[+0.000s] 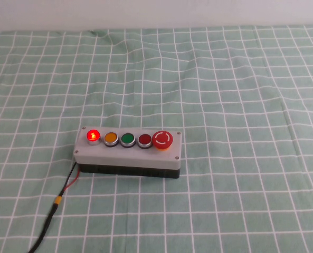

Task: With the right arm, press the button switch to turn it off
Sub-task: 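Press the lit red button on the button box to turn it off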

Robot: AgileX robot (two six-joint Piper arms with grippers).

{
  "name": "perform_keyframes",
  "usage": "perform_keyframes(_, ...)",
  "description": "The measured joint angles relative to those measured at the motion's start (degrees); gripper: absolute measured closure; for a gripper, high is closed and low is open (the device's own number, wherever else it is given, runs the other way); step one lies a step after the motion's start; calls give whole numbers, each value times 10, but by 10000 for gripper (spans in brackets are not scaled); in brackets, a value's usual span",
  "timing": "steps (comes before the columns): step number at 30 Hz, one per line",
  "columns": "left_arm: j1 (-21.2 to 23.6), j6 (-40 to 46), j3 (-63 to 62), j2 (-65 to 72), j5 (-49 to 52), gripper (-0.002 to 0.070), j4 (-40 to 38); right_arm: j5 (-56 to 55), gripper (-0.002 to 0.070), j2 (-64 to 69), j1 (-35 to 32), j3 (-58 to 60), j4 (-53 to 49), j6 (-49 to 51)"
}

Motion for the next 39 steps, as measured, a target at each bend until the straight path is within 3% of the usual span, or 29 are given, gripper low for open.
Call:
perform_keyframes(5, 0, 0, 0, 0, 0, 678, 0, -40, 692, 0, 0, -16, 16, 0)
perform_keyframes(10, 0, 0, 0, 0, 0, 678, 0, -15, 692, 0, 0, -114, 40, 0)
perform_keyframes(18, 0, 0, 0, 0, 0, 678, 0, 327, 692, 31, 0, -358, 50, 2)
perform_keyframes(28, 0, 0, 0, 0, 0, 678, 0, 721, 692, 246, 0, -549, 111, -7)
perform_keyframes(32, 0, 0, 0, 0, 0, 678, 0, 767, 692, 318, 0, -557, 128, -35)
perform_keyframes(39, 0, 0, 0, 0, 0, 678, 0, 769, 692, 415, 0, -559, 244, -41)
